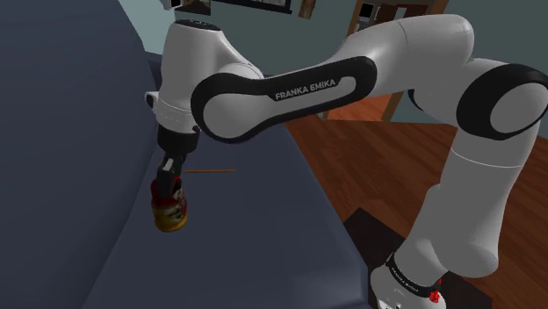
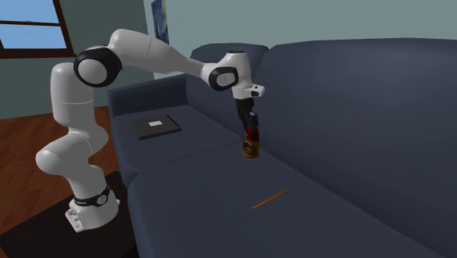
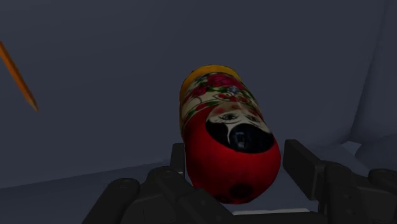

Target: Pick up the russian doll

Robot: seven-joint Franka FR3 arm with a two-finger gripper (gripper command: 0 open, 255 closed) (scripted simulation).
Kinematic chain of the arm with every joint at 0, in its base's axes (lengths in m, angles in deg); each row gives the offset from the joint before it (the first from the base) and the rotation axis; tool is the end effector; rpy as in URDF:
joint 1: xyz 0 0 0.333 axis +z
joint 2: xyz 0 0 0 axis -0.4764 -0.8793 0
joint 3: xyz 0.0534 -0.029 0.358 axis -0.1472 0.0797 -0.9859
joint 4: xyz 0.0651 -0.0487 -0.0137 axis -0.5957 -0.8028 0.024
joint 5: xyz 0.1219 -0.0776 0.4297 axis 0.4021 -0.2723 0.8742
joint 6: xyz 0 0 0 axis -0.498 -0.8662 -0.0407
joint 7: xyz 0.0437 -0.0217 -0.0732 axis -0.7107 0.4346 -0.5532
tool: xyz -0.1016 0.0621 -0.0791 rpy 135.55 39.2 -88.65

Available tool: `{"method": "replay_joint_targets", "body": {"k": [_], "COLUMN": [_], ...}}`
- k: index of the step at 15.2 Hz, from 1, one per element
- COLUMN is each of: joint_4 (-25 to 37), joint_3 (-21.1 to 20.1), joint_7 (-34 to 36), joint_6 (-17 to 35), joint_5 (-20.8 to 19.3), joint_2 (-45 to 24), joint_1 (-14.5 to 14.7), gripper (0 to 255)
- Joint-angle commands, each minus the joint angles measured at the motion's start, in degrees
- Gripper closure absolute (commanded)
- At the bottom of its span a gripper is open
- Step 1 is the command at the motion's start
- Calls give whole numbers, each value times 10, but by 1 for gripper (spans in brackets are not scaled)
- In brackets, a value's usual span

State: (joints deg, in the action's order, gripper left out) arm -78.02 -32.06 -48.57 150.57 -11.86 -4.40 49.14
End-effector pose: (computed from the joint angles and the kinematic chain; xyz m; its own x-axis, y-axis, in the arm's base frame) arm 0.5359 0.4892 0.4696 0.6236 0.7489 0.2242 0.7698 -0.6383 -0.0090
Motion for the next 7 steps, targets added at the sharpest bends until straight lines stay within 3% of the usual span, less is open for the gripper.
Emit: {"method": "replay_joint_targets", "body": {"k": [1,7], "joint_4": [13,40], "joint_3": [-1,-2], "joint_7": [-1,-2], "joint_6": [-15,-46], "joint_5": [1,4], "joint_2": [2,6], "joint_1": [0,0], "gripper": [255,255]}}
